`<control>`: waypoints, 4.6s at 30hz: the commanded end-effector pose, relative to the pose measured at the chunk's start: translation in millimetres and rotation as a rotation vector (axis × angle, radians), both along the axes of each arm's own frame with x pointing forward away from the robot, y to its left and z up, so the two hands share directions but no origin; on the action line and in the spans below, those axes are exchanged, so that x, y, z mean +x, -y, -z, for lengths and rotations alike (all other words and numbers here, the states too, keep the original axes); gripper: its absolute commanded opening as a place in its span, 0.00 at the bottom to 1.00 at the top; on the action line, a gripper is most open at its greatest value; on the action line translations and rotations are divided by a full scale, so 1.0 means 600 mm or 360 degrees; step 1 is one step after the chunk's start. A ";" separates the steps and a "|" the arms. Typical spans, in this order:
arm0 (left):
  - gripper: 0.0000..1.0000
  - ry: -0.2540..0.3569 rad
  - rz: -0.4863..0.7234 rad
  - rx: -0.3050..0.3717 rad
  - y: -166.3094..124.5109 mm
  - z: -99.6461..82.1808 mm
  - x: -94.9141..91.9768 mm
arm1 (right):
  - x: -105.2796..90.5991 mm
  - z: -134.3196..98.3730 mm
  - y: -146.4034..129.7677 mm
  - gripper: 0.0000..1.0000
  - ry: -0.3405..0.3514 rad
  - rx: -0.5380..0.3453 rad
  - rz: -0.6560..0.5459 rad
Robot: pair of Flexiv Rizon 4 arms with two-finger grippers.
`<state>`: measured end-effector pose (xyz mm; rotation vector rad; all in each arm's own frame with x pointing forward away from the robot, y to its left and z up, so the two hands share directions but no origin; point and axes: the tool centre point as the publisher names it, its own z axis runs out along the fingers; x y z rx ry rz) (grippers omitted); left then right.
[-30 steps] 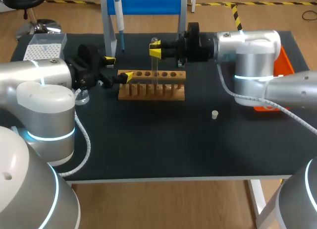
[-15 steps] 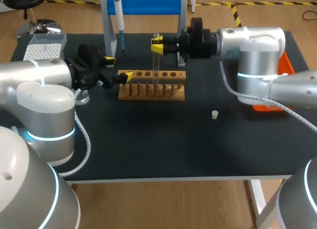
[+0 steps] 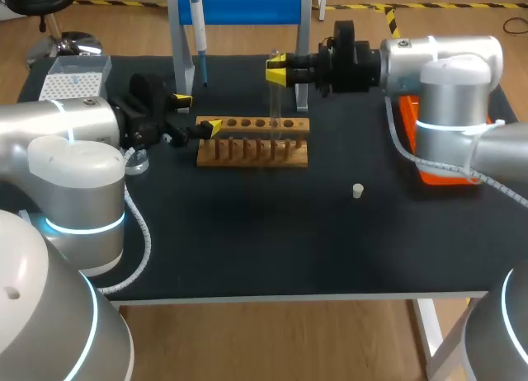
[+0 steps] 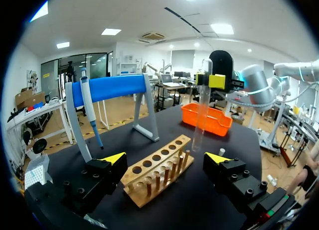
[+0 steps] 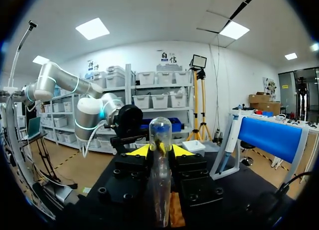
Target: Invert the test tube, pick up the pipette, mount the tip to pipette, aspirate from beaker and dispense into the tube, eject the tip, return the pipette, and cap with the stopper.
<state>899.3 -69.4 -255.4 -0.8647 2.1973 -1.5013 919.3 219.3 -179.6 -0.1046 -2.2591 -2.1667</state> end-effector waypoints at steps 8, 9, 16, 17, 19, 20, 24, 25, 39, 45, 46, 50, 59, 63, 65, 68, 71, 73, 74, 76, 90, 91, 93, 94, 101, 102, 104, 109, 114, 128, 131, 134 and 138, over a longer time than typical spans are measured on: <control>1.00 0.0010 -0.0001 -0.0010 -0.001 0.003 -0.001 | -0.004 -0.002 0.002 0.00 -0.0001 -0.0005 0.0006; 1.00 0.0010 -0.0001 -0.0010 -0.001 0.003 -0.001 | -0.004 -0.002 0.002 0.00 -0.0001 -0.0005 0.0006; 1.00 0.0010 -0.0001 -0.0010 -0.001 0.003 -0.001 | -0.004 -0.007 0.005 0.00 -0.0072 -0.0012 -0.0006; 1.00 0.0010 -0.0001 -0.0010 -0.001 0.003 -0.001 | -0.003 -0.012 0.006 0.00 -0.0160 -0.0022 -0.0007; 1.00 0.0010 -0.0001 -0.0010 -0.001 0.003 -0.001 | -0.001 -0.018 0.007 0.00 -0.0324 -0.0048 -0.0001; 1.00 0.0010 -0.0001 -0.0010 -0.001 0.003 -0.001 | 0.000 -0.021 0.007 0.00 -0.0423 -0.0055 -0.0010; 1.00 0.0010 -0.0001 -0.0010 -0.001 0.003 -0.001 | 0.006 -0.029 0.009 0.00 -0.0842 -0.0074 -0.0024; 1.00 0.0010 -0.0001 -0.0010 -0.001 0.003 -0.001 | 0.008 -0.030 0.010 0.00 -0.0947 -0.0070 -0.0029; 1.00 0.0010 -0.0001 -0.0010 -0.001 0.003 -0.001 | 0.041 0.002 0.016 0.00 -0.2376 -0.0109 -0.0212; 1.00 0.0010 -0.0001 -0.0010 -0.001 0.003 -0.001 | 0.046 0.011 0.019 0.00 -0.2704 -0.0114 -0.0292; 1.00 0.0010 -0.0001 -0.0010 -0.001 0.003 -0.001 | 0.046 0.012 0.019 0.00 -0.2765 -0.0106 -0.0304; 1.00 0.0010 -0.0001 -0.0010 -0.001 0.003 -0.001 | 0.047 0.015 0.021 0.00 -0.2951 -0.0110 -0.0314; 1.00 0.0010 -0.0001 -0.0010 -0.001 0.003 -0.001 | 0.037 0.022 0.029 0.00 -0.3025 -0.0054 -0.0279; 1.00 0.0010 -0.0001 -0.0010 -0.001 0.003 -0.001 | 0.027 0.028 0.035 0.00 -0.2952 -0.0034 -0.0214; 1.00 0.0010 -0.0001 -0.0010 -0.001 0.003 -0.001 | 0.024 0.031 0.037 0.00 -0.2953 -0.0029 -0.0206; 1.00 0.0010 -0.0001 -0.0010 -0.001 0.003 -0.001 | 0.020 0.032 0.040 0.00 -0.2913 -0.0008 -0.0179; 1.00 0.0010 -0.0001 -0.0010 -0.001 0.003 -0.001 | 0.017 0.033 0.041 0.00 -0.2840 -0.0007 -0.0138; 1.00 0.0010 -0.0001 -0.0010 -0.001 0.003 -0.001 | 0.014 0.034 0.040 0.00 -0.2774 -0.0016 -0.0112; 1.00 0.0010 -0.0001 -0.0010 -0.001 0.003 -0.001 | 0.012 0.035 0.039 0.00 -0.2745 -0.0023 -0.0106; 1.00 0.0010 -0.0001 -0.0010 -0.001 0.003 -0.001 | 0.009 0.035 0.038 0.00 -0.2655 -0.0027 -0.0098; 1.00 0.0010 -0.0001 -0.0010 -0.001 0.003 -0.001 | -0.011 0.023 0.040 0.00 -0.2347 -0.0032 -0.0277; 1.00 0.0010 -0.0001 -0.0010 -0.001 0.003 -0.001 | -0.010 0.023 0.041 0.00 -0.2356 -0.0034 -0.0279; 1.00 0.0010 -0.0001 -0.0010 -0.001 0.003 -0.001 | -0.008 0.025 0.043 0.00 -0.2374 -0.0035 -0.0267; 1.00 0.0010 -0.0001 -0.0010 -0.001 0.003 -0.001 | -0.007 0.027 0.044 0.00 -0.2380 -0.0036 -0.0263; 1.00 0.0010 -0.0001 -0.0010 -0.001 0.003 -0.001 | -0.003 0.030 0.048 0.00 -0.2387 -0.0039 -0.0240; 1.00 0.0010 -0.0001 -0.0010 -0.001 0.003 -0.001 | -0.003 0.029 0.048 0.00 -0.2392 -0.0038 -0.0238; 1.00 0.0010 -0.0001 -0.0010 -0.001 0.003 -0.001 | -0.001 0.030 0.049 0.00 -0.2425 -0.0037 -0.0226; 1.00 0.0010 -0.0001 -0.0010 -0.001 0.003 -0.001 | 0.000 0.036 0.049 0.00 -0.2436 -0.0050 -0.0214; 1.00 0.0010 -0.0001 -0.0010 -0.001 0.003 -0.001 | -0.002 0.033 0.051 0.00 -0.2434 -0.0057 -0.0223; 1.00 0.0010 -0.0001 -0.0010 -0.001 0.003 -0.001 | -0.002 0.032 0.051 0.00 -0.2435 -0.0055 -0.0220; 1.00 0.0010 -0.0001 -0.0010 -0.001 0.003 -0.001 | -0.002 0.032 0.051 0.00 -0.2435 -0.0055 -0.0220; 1.00 0.0307 0.0080 -0.0026 0.004 -0.006 -0.003 | -0.002 0.032 0.051 0.00 -0.2435 -0.0055 -0.0220; 1.00 0.0635 0.0239 0.0026 0.007 -0.008 -0.004 | -0.002 0.032 0.051 0.00 -0.2435 -0.0055 -0.0220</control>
